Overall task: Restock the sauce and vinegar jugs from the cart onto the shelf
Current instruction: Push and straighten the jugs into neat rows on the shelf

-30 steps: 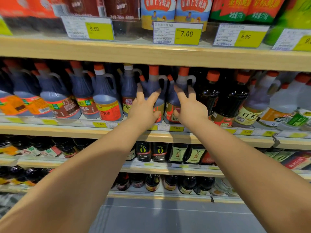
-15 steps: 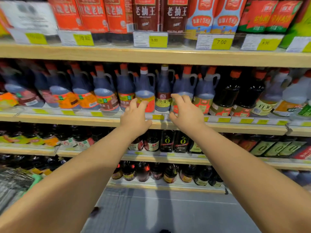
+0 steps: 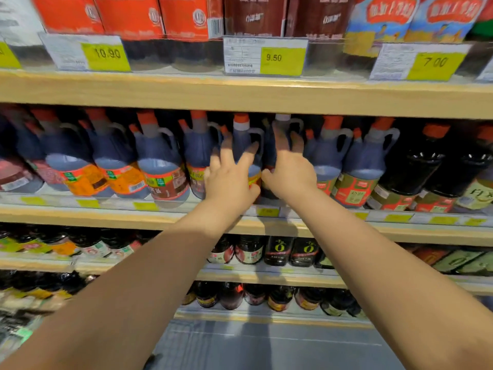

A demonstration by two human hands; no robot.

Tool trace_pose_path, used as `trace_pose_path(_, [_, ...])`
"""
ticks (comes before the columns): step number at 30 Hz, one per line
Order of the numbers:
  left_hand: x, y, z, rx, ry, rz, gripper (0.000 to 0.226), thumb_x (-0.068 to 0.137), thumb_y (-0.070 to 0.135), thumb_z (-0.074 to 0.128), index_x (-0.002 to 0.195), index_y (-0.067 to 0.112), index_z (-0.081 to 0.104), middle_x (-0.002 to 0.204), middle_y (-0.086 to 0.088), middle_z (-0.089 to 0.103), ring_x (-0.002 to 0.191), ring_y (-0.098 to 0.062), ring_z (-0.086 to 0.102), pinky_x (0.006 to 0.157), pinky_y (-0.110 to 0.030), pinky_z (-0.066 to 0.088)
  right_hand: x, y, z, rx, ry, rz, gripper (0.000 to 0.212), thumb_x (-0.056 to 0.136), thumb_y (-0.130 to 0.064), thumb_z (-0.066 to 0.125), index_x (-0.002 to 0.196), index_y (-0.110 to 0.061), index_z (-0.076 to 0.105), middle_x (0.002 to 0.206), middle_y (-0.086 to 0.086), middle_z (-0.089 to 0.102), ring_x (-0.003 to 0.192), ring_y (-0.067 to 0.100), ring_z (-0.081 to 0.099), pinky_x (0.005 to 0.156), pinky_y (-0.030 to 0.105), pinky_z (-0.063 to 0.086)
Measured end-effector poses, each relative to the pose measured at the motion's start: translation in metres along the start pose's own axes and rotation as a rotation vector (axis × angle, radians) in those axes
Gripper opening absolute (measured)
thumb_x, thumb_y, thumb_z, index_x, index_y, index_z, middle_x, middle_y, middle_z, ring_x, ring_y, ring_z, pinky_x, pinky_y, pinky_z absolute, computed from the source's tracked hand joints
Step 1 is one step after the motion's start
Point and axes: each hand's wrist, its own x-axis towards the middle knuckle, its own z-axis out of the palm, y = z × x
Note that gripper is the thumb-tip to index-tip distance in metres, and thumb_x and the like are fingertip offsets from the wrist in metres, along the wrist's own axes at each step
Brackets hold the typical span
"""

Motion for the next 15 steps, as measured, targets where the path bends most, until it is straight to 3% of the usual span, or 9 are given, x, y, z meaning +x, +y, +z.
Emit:
trace_pose_path(1, [0.002, 0.001, 0.003, 0.001, 0.014, -0.007, 0.071, 0.076, 0.038, 0.063, 0.139, 0.035, 0.030, 0.153, -0.015, 0.012, 0.125, -0.042, 0.033, 0.096, -0.047, 0.038, 0.005, 0.000, 0.003, -0.018, -0.004, -0.001, 0.063, 0.083, -0.028, 0.058, 0.139, -0.009, 0.036, 0.134, 0.027, 0.045, 0.104, 0.037, 0.060, 0.071, 0.034, 0.047])
trace_pose_path(2, [0.005, 0.001, 0.004, -0.001, 0.020, -0.013, 0.070, 0.076, 0.039, 0.063, 0.139, 0.034, 0.033, 0.153, -0.016, 0.011, 0.121, -0.043, 0.037, 0.095, -0.046, 0.038, 0.010, 0.000, 0.006, -0.030, -0.010, -0.004, 0.069, 0.083, -0.029, 0.058, 0.142, -0.010, 0.029, 0.140, 0.028, 0.038, 0.109, 0.038, 0.058, 0.073, 0.035, 0.049])
trace_pose_path(4, [0.012, 0.001, 0.007, 0.001, 0.004, -0.009, 0.070, 0.076, 0.041, 0.064, 0.139, 0.033, 0.033, 0.154, -0.017, 0.008, 0.118, -0.045, 0.040, 0.095, -0.046, 0.038, 0.019, 0.001, 0.011, -0.014, -0.005, -0.010, 0.088, 0.082, -0.033, 0.059, 0.149, -0.028, 0.002, 0.154, 0.020, 0.013, 0.119, 0.038, 0.051, 0.075, 0.037, 0.050])
trace_pose_path(5, [0.015, 0.001, 0.008, 0.003, -0.015, -0.006, 0.074, 0.075, 0.043, 0.065, 0.140, 0.035, 0.031, 0.154, -0.016, 0.005, 0.119, -0.046, 0.039, 0.096, -0.047, 0.039, 0.023, 0.001, 0.013, 0.009, 0.009, 0.002, 0.090, 0.081, -0.036, 0.059, 0.148, -0.036, -0.002, 0.156, 0.016, 0.009, 0.120, 0.037, 0.051, 0.074, 0.036, 0.048])
trace_pose_path(9, [0.020, 0.000, 0.012, 0.069, -0.037, 0.016, 0.077, 0.069, 0.044, 0.071, 0.136, 0.040, 0.033, 0.155, -0.015, 0.002, 0.121, -0.045, 0.039, 0.095, -0.048, 0.040, 0.036, -0.001, 0.018, -0.074, -0.022, 0.117, 0.086, 0.084, -0.039, 0.055, 0.143, -0.047, -0.007, 0.155, 0.013, 0.013, 0.115, 0.033, 0.056, 0.065, 0.033, 0.039])
trace_pose_path(15, [0.024, -0.008, 0.017, 0.172, 0.036, 0.061, 0.076, 0.064, 0.055, 0.070, 0.130, 0.045, 0.034, 0.154, -0.013, 0.004, 0.120, -0.042, 0.038, 0.093, -0.046, 0.034, 0.045, -0.005, 0.021, -0.261, 0.007, 0.137, 0.096, 0.079, -0.037, 0.064, 0.146, -0.037, -0.006, 0.149, 0.018, 0.020, 0.103, 0.032, 0.061, 0.057, 0.032, 0.034])
